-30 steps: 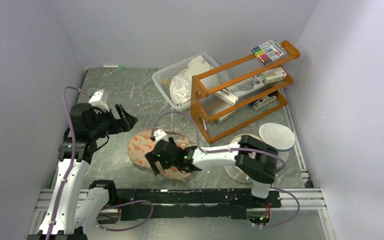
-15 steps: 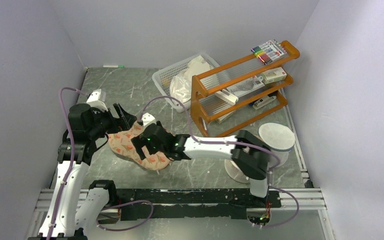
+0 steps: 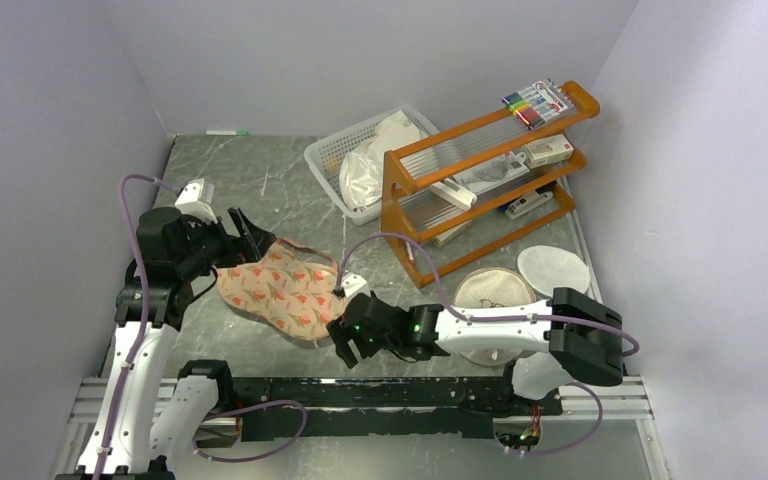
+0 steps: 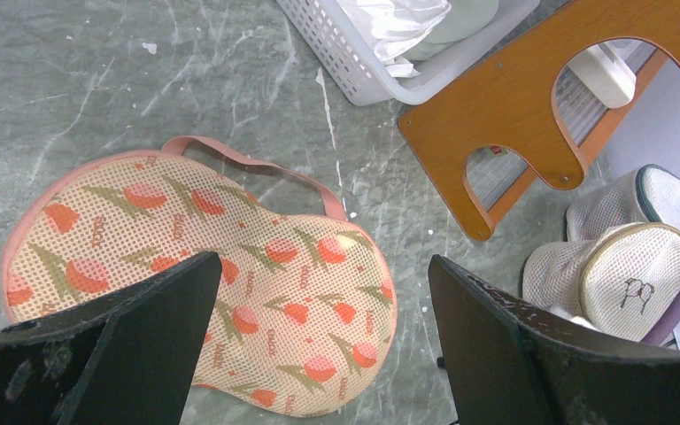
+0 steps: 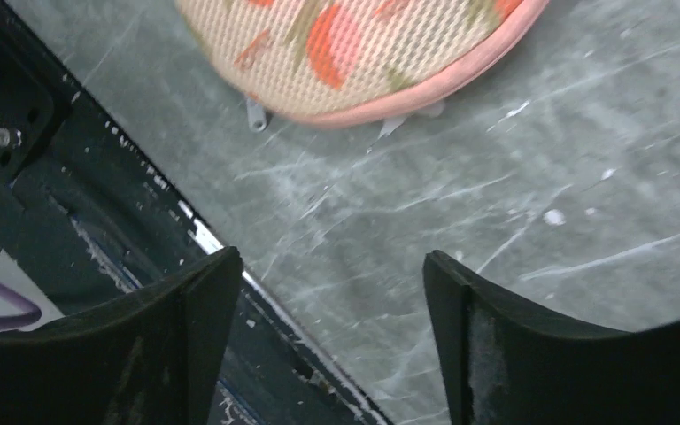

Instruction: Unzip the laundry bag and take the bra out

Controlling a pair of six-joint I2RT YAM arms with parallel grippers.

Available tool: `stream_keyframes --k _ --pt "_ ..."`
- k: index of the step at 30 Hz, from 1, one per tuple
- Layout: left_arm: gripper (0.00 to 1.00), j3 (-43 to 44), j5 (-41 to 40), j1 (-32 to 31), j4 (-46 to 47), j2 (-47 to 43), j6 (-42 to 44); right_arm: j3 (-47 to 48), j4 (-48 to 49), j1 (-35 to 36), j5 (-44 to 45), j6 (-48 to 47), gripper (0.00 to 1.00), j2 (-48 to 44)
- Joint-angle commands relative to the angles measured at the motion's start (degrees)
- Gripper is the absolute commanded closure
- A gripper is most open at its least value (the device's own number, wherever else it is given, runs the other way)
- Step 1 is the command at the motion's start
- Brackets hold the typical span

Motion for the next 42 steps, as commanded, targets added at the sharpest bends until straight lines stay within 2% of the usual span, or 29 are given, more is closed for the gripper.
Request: stream_keyframes --k 1,5,11,15,20,24,30,32,36,38,42 --pt "0.00 -0.8 1.9 0.0 1.5 -0.6 0.5 -2.2 5.3 2.2 1.9 5.1 0.29 0.6" --pt "0.00 -0.8 2.0 0.0 1.6 -0.8 0.7 -1.1 5.7 2.3 6.7 6.3 0.35 6.0" --pt "0.00 -0.9 2.6 0.0 1.7 -1.2 0.7 4.6 4.9 2.1 17.3 6.3 0.59 12.9" --pt "0.00 -1.0 3.2 0.0 2.0 -1.6 0.8 7.4 7.5 0.3 21.4 5.0 0.62 15.4" --pt "0.00 -1.0 4.6 0.0 2.3 -1.0 1.0 9.3 12.6 -5.8 20.1 1.8 0.63 17.0" --pt "0.01 -1.1 6.5 0.0 2.7 0.2 1.5 10.1 16.0 -13.0 11.8 -1.7 0.63 17.7" --pt "0.01 -1.3 9.7 0.0 3.7 0.9 1.8 6.8 17.7 -13.6 7.2 -9.0 0.63 10.3" --pt "0.01 -1.5 11.9 0.0 4.4 1.1 1.8 4.2 17.7 -13.5 4.5 -9.1 0.61 6.9" --pt "0.00 -1.0 12.4 0.2 4.3 2.1 4.4 1.2 15.6 -12.1 -1.4 -8.6 0.51 4.1" --pt "0.01 -1.2 11.8 0.3 4.3 1.8 3.9 0.6 15.9 -10.7 -1.9 -5.8 0.43 4.1" --pt "0.00 -1.6 8.7 0.3 4.2 -0.4 2.9 -0.8 22.6 -7.4 -5.5 -2.9 0.21 5.2"
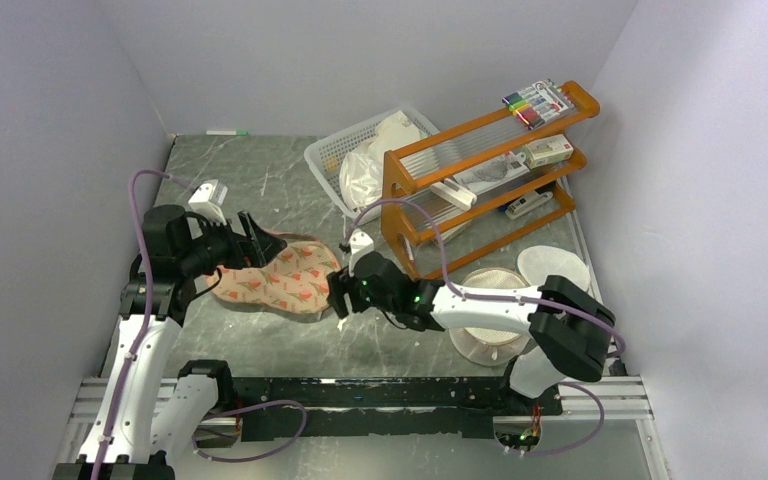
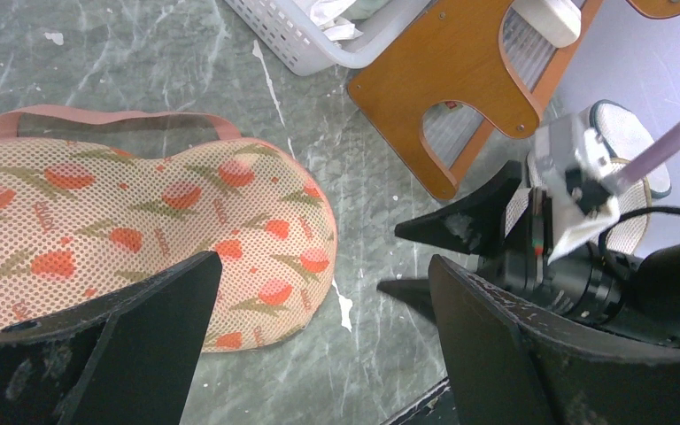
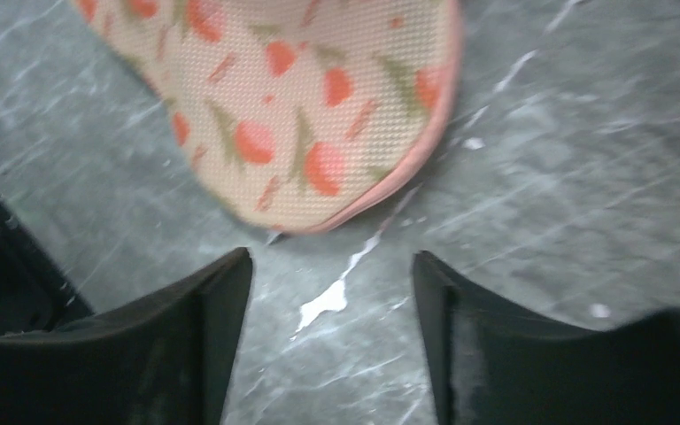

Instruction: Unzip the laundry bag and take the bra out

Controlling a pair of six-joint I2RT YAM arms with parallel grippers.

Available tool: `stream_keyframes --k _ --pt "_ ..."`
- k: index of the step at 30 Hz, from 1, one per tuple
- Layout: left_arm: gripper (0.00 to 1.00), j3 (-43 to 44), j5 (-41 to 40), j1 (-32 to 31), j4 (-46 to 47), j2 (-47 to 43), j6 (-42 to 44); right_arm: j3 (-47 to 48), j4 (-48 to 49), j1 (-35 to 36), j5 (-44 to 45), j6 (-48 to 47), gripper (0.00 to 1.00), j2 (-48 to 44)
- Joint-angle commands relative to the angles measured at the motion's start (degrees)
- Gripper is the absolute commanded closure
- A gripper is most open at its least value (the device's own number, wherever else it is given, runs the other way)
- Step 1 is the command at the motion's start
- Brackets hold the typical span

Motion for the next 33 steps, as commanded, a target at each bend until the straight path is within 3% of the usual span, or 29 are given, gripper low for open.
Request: stream_keyframes --k 1,6,14,17,20,27,33 --pt "0.01 -0.6 -1.6 0.3 2.2 -2.8 0.1 -1.0 6.3 3.1 -5.8 3.5 0.19 2.8" --pt "0.00 -0.5 -1.8 0.3 2.0 -3.5 0.1 3.3 7.7 2.9 -4.5 9.5 0.20 9.9" --pt "0.01 -0.8 -1.1 0.1 2.4 -7.0 0.2 3.2 15.5 2.9 1.1 13.8 0.33 15.1" --pt "0.01 -0.7 -0.4 0.1 2.5 -7.7 0.4 1.9 18.8 2.8 3.3 13.7 0.42 15.1" --pt "0.00 -0.7 -0.2 0.1 2.7 -7.9 0.4 2.3 17.7 2.7 7.0 12.4 0.68 14.7" --pt "0.01 0.0 2.9 0.1 6.1 -5.4 2.4 0.7 12.2 0.2 13.6 8.1 0.94 7.7" --pt "0.00 3.5 -7.0 -3.9 4.9 1.3 6.0 -5.0 12.7 -4.4 6.6 3.0 0.96 -0.3"
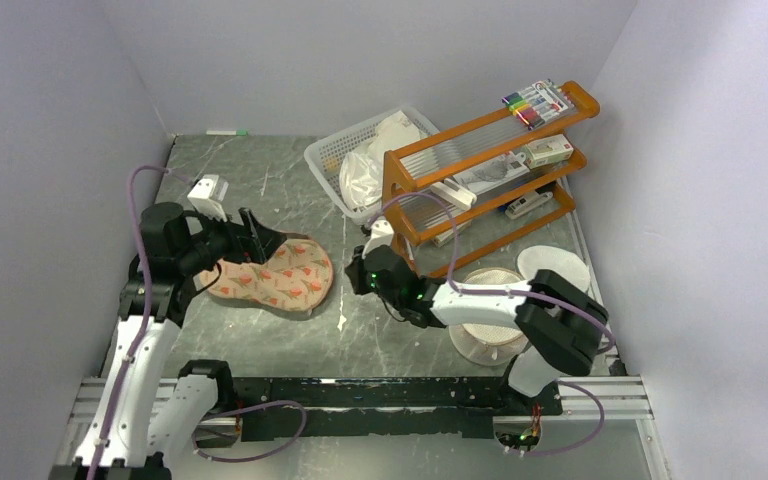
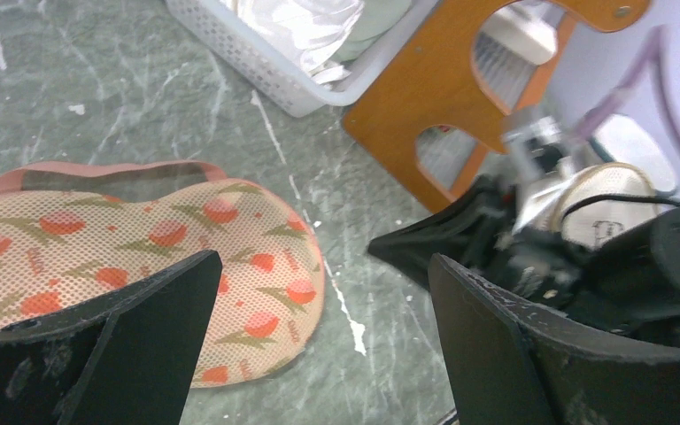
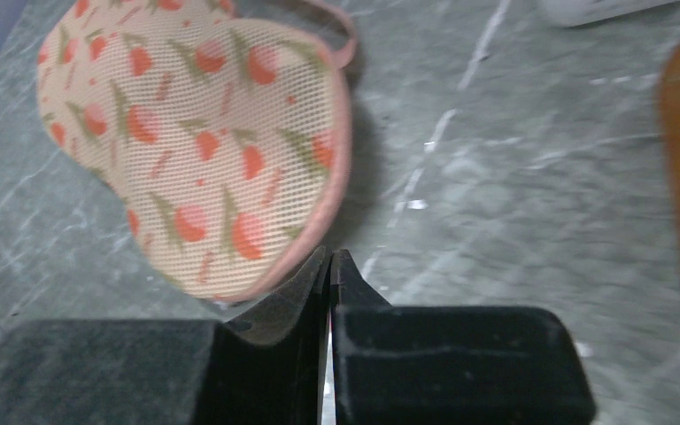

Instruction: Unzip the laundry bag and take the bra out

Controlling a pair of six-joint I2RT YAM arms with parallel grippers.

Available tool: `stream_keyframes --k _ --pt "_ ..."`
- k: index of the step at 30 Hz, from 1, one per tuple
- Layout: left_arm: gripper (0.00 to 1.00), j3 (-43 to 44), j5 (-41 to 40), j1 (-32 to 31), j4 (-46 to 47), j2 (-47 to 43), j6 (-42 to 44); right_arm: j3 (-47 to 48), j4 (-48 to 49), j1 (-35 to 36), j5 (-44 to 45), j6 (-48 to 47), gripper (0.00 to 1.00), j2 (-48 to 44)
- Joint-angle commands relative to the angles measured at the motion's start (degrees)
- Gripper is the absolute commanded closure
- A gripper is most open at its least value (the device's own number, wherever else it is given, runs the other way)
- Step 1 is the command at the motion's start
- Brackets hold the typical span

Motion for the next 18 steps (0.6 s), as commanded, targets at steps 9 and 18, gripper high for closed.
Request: stream_keyframes --k 9,18 --pt "0.00 6.1 -26.7 -14.2 -3.4 7.8 3.8 -1.4 -1.4 -1.0 -9.5 -10.6 0.72 -5.5" --pt "0.01 0.3 -28.5 -14.3 -1.1 -4.1 -4.6 11.0 2.8 -0.9 -26.1 -9.9 0.54 9.2"
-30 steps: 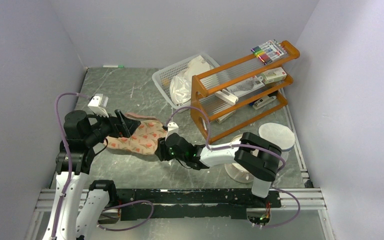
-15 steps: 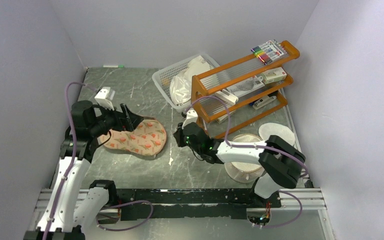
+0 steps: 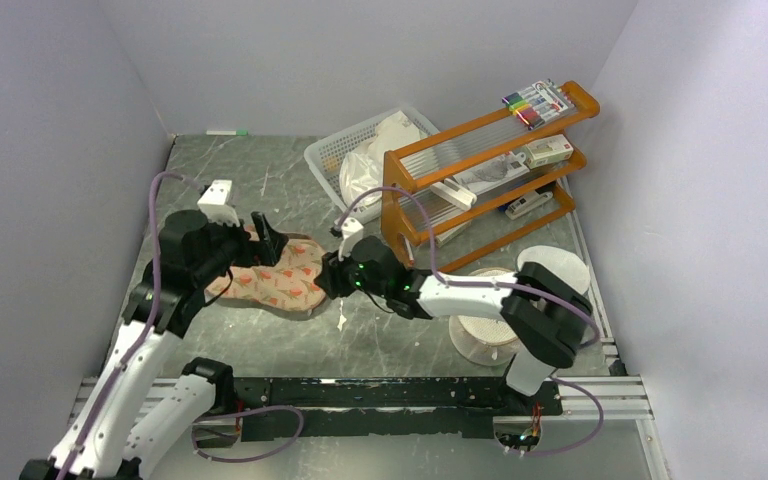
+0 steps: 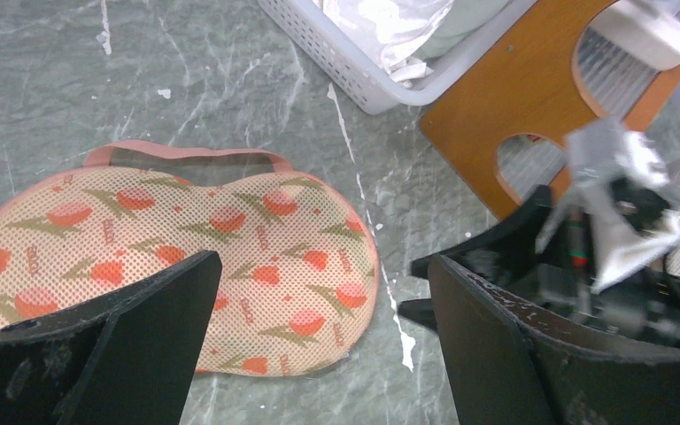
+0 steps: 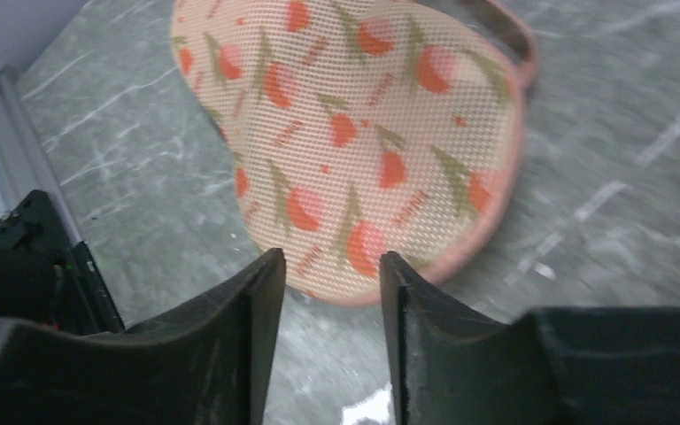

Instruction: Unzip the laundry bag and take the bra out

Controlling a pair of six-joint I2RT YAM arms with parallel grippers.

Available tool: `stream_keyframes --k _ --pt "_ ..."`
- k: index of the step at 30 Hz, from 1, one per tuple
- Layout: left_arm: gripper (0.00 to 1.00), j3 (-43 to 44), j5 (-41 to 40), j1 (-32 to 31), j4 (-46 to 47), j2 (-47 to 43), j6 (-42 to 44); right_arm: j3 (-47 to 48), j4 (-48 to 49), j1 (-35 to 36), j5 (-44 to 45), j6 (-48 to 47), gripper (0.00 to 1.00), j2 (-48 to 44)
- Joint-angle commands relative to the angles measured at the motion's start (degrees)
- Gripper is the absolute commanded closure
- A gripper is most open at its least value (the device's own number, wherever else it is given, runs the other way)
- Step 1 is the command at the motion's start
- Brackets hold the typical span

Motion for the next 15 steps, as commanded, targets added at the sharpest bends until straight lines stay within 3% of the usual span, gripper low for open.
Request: stream_keyframes --k 1,6,11,15 --pt "0.01 0.3 -3.9 -0.3 0.3 -4.4 -3.9 6.8 2.2 0.3 -9.3 -0.5 0.52 7.7" --pt "0.01 -1.3 -4.7 -0.3 1.1 -9.4 -4.2 13.4 1.7 0.2 -12.1 -0.3 0.38 14.2" --pt "0.01 -1.3 -5.6 -0.4 1.0 -10.6 -4.0 17.2 1.1 0.2 -18.0 1.8 0.37 20.5" --pt "0.01 -0.8 -5.3 -0.4 0.5 -9.0 -4.1 12.1 3.1 -2.5 -16.1 2.5 0.37 20.2"
